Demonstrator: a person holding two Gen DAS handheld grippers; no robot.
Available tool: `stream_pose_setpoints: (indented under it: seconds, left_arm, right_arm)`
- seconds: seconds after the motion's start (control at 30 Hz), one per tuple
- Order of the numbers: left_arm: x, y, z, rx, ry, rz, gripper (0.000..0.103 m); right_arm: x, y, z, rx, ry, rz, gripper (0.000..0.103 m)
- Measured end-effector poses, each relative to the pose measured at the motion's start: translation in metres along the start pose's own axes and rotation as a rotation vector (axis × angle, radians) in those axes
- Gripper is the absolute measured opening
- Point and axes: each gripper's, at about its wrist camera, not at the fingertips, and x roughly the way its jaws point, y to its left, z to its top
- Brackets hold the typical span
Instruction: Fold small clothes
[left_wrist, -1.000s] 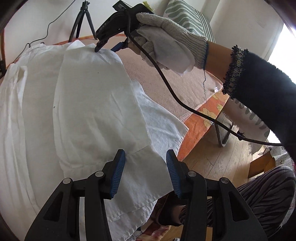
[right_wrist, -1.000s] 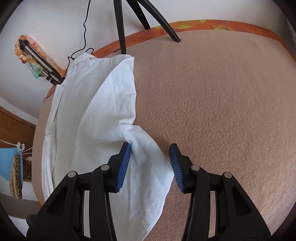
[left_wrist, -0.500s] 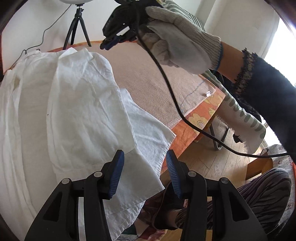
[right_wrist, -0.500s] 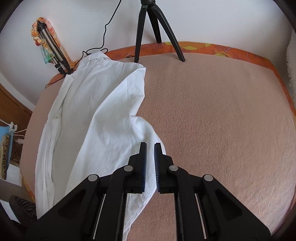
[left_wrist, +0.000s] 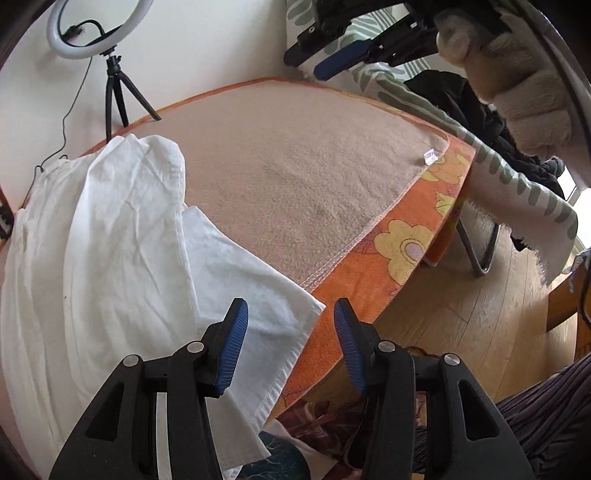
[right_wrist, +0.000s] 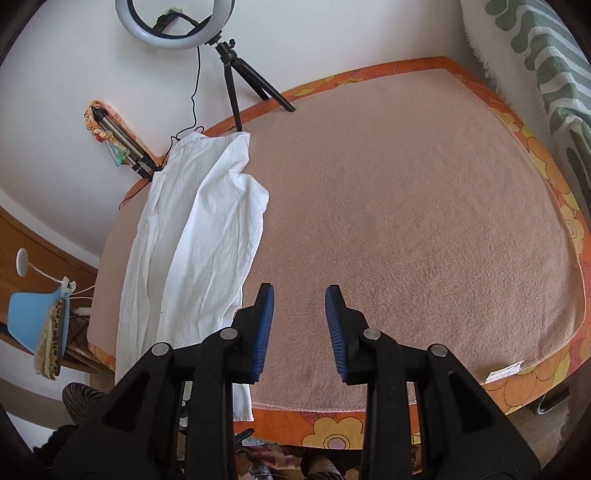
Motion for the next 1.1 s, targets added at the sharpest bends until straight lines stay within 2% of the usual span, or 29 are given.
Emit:
stream_pose_setpoints:
  seconds: [0.03, 0.1, 0.13, 0.17, 0.4, 0.5, 0.6, 0.63, 0.73, 0.8, 0.83, 0.87, 0.9, 0.93, 1.1]
  left_arm:
    - [0.006, 0.004, 0.0, -0.021, 0.019, -0.006, 0.047]
    - [0.007, 0.01, -0.001, -0.045, -0.017, 0.024, 0.039]
    - [0.005, 0.011, -0.001, -0.052, -0.032, 0.046, 0.02]
    - [0.004, 0.015, -0.001, -0.075, -0.041, 0.031, 0.006]
    - [-0.026, 0.053, -0.016, -0.332, -0.126, -0.098, 0.004]
    - [-0.044, 0.058, -0.019, -0.377, -0.168, -0.111, 0.004]
    - [-0.057, 0.062, -0.021, -0.405, -0.203, -0.122, 0.004]
    - [-0.061, 0.063, -0.021, -0.414, -0.216, -0.127, 0.003]
    - [-0.072, 0.065, -0.023, -0.436, -0.261, -0.136, 0.003]
    - [-0.074, 0.065, -0.025, -0.445, -0.274, -0.143, 0.003]
    - [-0.073, 0.067, -0.026, -0.455, -0.278, -0.153, 0.003]
    - [-0.071, 0.068, -0.026, -0.466, -0.272, -0.167, 0.003]
    - [-0.069, 0.07, -0.028, -0.478, -0.267, -0.178, 0.003]
    - [-0.068, 0.071, -0.031, -0.494, -0.268, -0.188, 0.003]
    - [-0.069, 0.084, -0.046, -0.595, -0.296, -0.247, 0.003]
  right_arm:
    - [-0.003, -0.002, 0.004, 0.007, -0.015, -0.011, 0.031]
    - [-0.003, -0.003, 0.011, 0.008, -0.028, -0.005, 0.031]
    - [-0.001, -0.004, 0.014, 0.014, -0.032, -0.003, 0.031]
    - [0.003, -0.004, 0.018, 0.022, -0.038, 0.001, 0.031]
    - [0.056, 0.0, 0.043, 0.048, -0.03, 0.097, 0.031]
    - [0.094, 0.008, 0.056, 0.042, 0.016, 0.139, 0.032]
    - [0.129, 0.017, 0.068, 0.035, 0.033, 0.154, 0.052]
    - [0.139, 0.02, 0.071, 0.037, 0.036, 0.157, 0.054]
    - [0.168, 0.03, 0.079, 0.05, 0.059, 0.189, 0.054]
    - [0.184, 0.039, 0.081, 0.046, 0.079, 0.177, 0.054]
    - [0.192, 0.043, 0.081, 0.047, 0.095, 0.168, 0.053]
    - [0.197, 0.046, 0.081, 0.049, 0.108, 0.174, 0.047]
    - [0.201, 0.052, 0.082, 0.045, 0.119, 0.176, 0.017]
    - [0.203, 0.058, 0.082, 0.034, 0.137, 0.154, 0.007]
    - [0.182, 0.11, 0.096, -0.121, 0.116, -0.015, 0.005]
